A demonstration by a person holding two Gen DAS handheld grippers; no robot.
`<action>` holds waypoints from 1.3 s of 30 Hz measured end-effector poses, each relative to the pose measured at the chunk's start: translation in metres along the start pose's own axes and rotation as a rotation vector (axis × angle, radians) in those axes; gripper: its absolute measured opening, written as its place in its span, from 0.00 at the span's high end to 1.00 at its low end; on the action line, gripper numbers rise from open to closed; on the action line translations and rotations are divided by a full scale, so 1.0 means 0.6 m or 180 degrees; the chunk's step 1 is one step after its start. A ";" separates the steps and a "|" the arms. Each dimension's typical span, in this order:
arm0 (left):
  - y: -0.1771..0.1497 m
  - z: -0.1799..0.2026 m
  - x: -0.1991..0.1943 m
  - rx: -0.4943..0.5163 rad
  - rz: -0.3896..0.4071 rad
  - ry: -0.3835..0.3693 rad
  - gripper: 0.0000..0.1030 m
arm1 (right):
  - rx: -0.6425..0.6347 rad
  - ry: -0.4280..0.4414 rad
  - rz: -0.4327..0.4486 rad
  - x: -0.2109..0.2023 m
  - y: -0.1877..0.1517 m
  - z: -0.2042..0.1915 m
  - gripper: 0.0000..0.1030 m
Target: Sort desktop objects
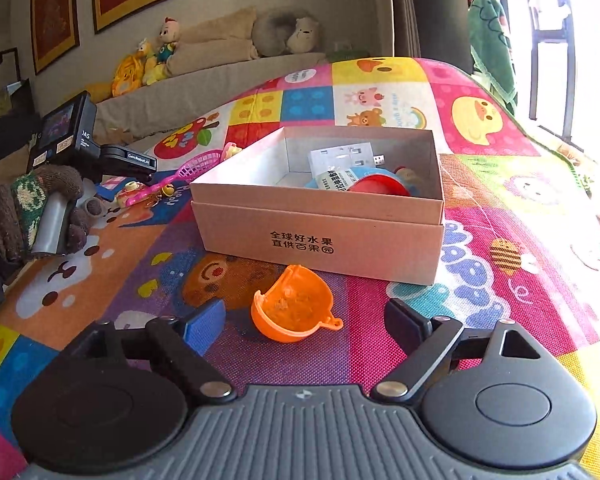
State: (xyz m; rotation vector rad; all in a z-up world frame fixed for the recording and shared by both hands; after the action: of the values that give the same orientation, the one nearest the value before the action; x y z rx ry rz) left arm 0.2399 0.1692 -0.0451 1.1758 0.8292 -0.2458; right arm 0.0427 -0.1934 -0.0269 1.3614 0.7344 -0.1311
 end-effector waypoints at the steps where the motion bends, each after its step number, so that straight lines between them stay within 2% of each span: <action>1: -0.001 0.001 -0.006 0.0061 0.0020 0.0000 0.34 | 0.0002 0.0003 -0.0001 0.000 0.000 0.000 0.15; 4: -0.005 0.002 -0.038 0.0134 0.0092 -0.0076 0.34 | 0.0041 -0.0001 0.0011 -0.001 0.000 0.003 0.13; 7: -0.010 0.016 -0.094 0.0395 0.0337 -0.0136 0.34 | 0.0063 -0.0009 0.0032 -0.002 0.000 0.004 0.11; 10: -0.019 0.043 -0.160 0.0678 0.0576 -0.0318 0.34 | 0.0052 -0.0024 0.0044 -0.002 0.001 0.003 0.08; 12: -0.029 0.057 -0.201 0.0761 0.0647 -0.0488 0.34 | 0.0040 -0.0040 0.0057 -0.003 0.002 0.002 0.07; 17: -0.096 0.099 -0.296 0.0954 0.0515 -0.1133 0.34 | 0.0049 -0.0099 0.0112 -0.009 0.002 0.004 0.05; 20: -0.145 0.120 -0.327 0.1075 0.0326 -0.1450 0.34 | 0.0055 -0.0112 0.0116 -0.009 0.002 0.005 0.05; 24: -0.189 0.136 -0.329 0.1187 0.0199 -0.1566 0.33 | 0.0054 -0.0132 0.0134 -0.012 0.002 0.005 0.04; 29: -0.182 0.137 -0.302 0.1130 0.0207 -0.1496 0.18 | 0.0058 -0.0156 0.0156 -0.014 0.002 0.006 0.02; 31: -0.164 0.135 -0.275 0.1063 0.0262 -0.1336 0.17 | 0.0059 -0.0157 0.0156 -0.014 0.003 0.007 0.02; 36: -0.102 0.145 -0.159 0.0759 0.0182 -0.0893 0.20 | 0.0065 -0.0163 0.0159 -0.013 0.003 0.007 0.02; 39: -0.051 0.158 -0.093 0.0712 0.0340 -0.0579 0.20 | 0.0074 -0.0177 0.0142 -0.012 0.002 0.007 0.02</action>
State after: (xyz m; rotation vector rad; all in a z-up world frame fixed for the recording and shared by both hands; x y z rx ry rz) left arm 0.2259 0.0596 -0.0159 1.3806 0.5880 -0.3587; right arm 0.0397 -0.1991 -0.0218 1.3899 0.6574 -0.1420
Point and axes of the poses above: each gripper's, at about its wrist camera, not at the fingertips, and x roughly the way its jaws point, z to its right, y to its top, the point moved 8 cm from there along x, roughly the way its jaws point, and after that the axes turned 9 degrees about -x, right-handed, at the moved point
